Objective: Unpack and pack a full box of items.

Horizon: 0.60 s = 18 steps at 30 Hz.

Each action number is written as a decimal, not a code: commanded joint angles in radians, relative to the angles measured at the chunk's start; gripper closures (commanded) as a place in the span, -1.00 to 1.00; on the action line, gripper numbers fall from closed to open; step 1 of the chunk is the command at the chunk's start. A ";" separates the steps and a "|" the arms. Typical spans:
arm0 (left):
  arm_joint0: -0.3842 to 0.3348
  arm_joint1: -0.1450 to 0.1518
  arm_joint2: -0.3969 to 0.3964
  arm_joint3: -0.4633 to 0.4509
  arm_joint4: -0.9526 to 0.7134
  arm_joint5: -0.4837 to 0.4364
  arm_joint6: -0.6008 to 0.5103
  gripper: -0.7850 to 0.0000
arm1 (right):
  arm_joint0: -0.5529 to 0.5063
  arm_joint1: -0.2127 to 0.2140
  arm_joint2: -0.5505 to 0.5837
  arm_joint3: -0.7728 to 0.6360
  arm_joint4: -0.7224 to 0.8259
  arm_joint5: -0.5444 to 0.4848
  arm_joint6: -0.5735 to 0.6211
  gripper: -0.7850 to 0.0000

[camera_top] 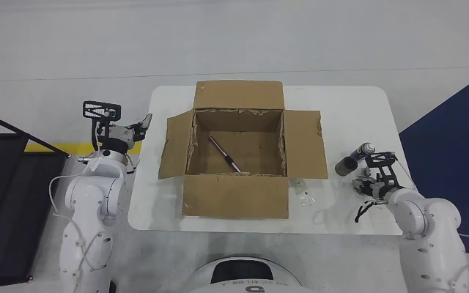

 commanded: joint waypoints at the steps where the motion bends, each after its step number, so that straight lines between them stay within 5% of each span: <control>1: 0.000 0.000 0.000 0.000 0.000 0.000 0.000 -1.00 | 0.000 0.000 0.000 0.000 0.000 0.000 0.000 0.59; 7: 0.000 0.000 0.000 0.000 0.000 0.000 0.000 -1.00 | 0.000 0.000 0.000 0.000 0.000 0.000 0.000 0.59; 8: 0.000 0.000 0.000 0.000 0.000 0.000 0.000 -1.00 | 0.000 0.000 -0.001 0.001 0.000 0.001 -0.005 -1.00; 18: 0.000 0.000 0.000 0.000 0.000 0.000 0.000 -1.00 | -0.024 0.005 -0.002 0.006 0.009 -0.019 -0.051 -1.00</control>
